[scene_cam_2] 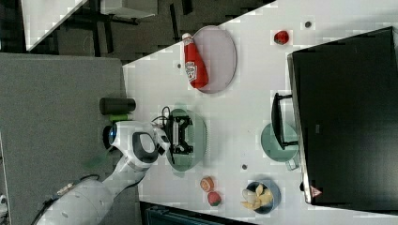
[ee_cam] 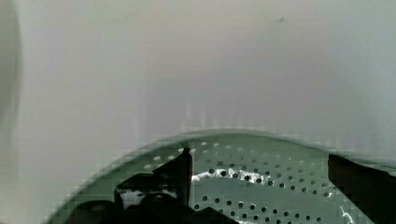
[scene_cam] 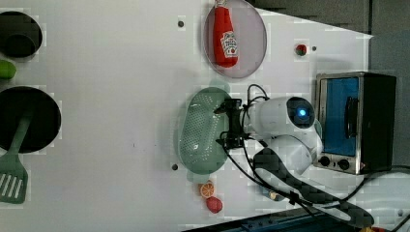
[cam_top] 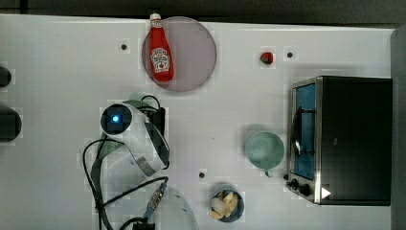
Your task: Drag strainer left to right.
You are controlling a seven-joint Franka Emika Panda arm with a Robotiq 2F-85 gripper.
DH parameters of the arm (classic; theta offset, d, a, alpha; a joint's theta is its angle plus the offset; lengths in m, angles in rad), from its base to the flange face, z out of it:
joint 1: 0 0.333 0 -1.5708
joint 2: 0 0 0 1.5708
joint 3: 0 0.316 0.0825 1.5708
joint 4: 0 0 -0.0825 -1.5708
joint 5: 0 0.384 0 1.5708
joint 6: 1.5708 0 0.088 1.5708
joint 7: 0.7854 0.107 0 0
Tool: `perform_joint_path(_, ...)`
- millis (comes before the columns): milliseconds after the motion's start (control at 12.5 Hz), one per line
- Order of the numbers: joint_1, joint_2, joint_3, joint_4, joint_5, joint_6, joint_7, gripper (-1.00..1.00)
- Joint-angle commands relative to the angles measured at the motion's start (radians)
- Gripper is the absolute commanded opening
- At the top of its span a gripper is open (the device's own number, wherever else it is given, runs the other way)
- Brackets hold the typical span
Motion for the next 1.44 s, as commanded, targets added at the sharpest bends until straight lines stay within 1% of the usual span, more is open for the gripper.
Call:
perform_joint_path(80,-0.032,-0.032,-0.023,-0.011,-0.001,0.006,-0.118,1.00)
perform_joint_path(720,-0.048,-0.074,-0.157,-0.062,-0.001,0.012,-0.253,1.00)
perform_joint_path(1440,-0.058,-0.078,-0.324,-0.075,-0.001,0.026,-0.443,1.00)
